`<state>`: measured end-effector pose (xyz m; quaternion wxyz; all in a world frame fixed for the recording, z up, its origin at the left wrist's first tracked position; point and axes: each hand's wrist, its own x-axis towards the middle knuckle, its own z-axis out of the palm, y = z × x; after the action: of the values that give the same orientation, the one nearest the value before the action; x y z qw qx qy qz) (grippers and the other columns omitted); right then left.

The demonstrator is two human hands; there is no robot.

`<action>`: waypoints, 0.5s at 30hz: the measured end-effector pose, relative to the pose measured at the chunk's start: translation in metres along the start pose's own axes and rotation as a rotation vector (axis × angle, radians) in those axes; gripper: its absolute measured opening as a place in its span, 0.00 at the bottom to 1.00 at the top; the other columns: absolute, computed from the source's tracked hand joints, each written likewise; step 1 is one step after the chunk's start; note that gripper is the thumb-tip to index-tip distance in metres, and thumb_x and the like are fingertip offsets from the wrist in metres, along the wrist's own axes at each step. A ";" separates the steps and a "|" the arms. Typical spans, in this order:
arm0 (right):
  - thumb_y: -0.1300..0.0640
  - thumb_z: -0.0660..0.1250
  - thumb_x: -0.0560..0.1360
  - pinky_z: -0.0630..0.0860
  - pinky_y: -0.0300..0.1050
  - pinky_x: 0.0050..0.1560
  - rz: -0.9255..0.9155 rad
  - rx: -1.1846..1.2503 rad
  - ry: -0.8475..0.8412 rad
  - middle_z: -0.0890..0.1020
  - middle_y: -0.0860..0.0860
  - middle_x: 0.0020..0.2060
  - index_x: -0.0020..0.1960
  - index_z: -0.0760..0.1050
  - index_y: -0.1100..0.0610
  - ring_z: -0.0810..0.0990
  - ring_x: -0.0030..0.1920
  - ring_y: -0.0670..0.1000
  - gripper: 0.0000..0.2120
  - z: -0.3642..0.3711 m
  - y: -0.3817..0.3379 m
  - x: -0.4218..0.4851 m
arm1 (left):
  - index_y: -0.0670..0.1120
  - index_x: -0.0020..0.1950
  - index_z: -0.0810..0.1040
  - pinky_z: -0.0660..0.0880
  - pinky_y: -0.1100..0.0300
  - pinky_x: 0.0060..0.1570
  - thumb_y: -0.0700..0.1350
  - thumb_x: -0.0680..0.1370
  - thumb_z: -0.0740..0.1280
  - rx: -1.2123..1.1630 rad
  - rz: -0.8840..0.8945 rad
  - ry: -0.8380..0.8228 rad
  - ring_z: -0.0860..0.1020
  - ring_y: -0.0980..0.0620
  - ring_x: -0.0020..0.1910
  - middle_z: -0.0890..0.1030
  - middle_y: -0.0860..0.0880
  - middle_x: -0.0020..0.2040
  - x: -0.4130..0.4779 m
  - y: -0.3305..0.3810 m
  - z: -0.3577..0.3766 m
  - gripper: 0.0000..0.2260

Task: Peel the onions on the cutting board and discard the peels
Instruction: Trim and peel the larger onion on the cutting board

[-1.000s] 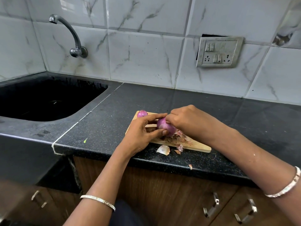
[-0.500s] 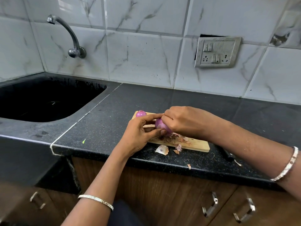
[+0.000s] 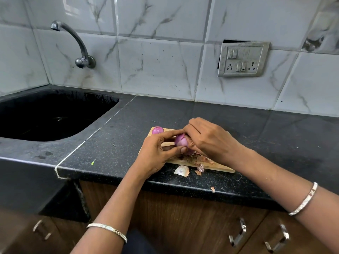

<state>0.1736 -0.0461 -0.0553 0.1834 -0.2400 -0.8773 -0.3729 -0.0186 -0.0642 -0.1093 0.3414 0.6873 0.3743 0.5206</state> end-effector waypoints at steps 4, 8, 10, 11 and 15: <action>0.65 0.72 0.75 0.77 0.49 0.37 0.071 0.032 0.058 0.78 0.57 0.39 0.45 0.77 0.63 0.77 0.37 0.55 0.04 -0.002 -0.006 -0.001 | 0.48 0.66 0.82 0.73 0.75 0.55 0.41 0.71 0.79 0.089 0.019 0.030 0.81 0.66 0.57 0.85 0.57 0.56 0.000 0.000 -0.001 0.23; 0.63 0.66 0.77 0.78 0.52 0.40 0.176 0.117 0.086 0.78 0.57 0.40 0.46 0.76 0.63 0.77 0.39 0.56 0.03 0.005 -0.009 -0.004 | 0.49 0.65 0.83 0.72 0.74 0.59 0.44 0.71 0.80 0.145 0.042 0.050 0.80 0.66 0.58 0.85 0.57 0.57 0.003 -0.001 -0.001 0.23; 0.61 0.64 0.77 0.79 0.52 0.40 0.220 0.138 0.073 0.78 0.58 0.41 0.47 0.76 0.63 0.77 0.40 0.57 0.05 0.007 -0.009 -0.005 | 0.50 0.65 0.83 0.74 0.71 0.61 0.45 0.70 0.81 0.160 0.048 0.045 0.81 0.64 0.58 0.85 0.57 0.57 0.003 -0.001 0.000 0.24; 0.61 0.64 0.77 0.79 0.52 0.41 0.233 0.147 0.070 0.78 0.57 0.41 0.47 0.76 0.63 0.77 0.40 0.57 0.06 0.007 -0.009 -0.005 | 0.49 0.65 0.83 0.75 0.68 0.61 0.45 0.70 0.81 0.158 0.048 0.042 0.82 0.63 0.58 0.86 0.57 0.57 0.003 -0.001 0.000 0.24; 0.61 0.65 0.77 0.79 0.52 0.41 0.266 0.179 0.061 0.78 0.58 0.42 0.47 0.76 0.64 0.77 0.40 0.57 0.05 0.006 -0.011 -0.007 | 0.45 0.60 0.82 0.76 0.71 0.54 0.40 0.68 0.82 0.086 0.025 0.065 0.82 0.63 0.58 0.86 0.54 0.55 0.002 -0.001 0.001 0.22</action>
<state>0.1722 -0.0507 -0.0687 0.2781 -0.3254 -0.8616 -0.2728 -0.0175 -0.0621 -0.1091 0.2924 0.6888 0.3986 0.5303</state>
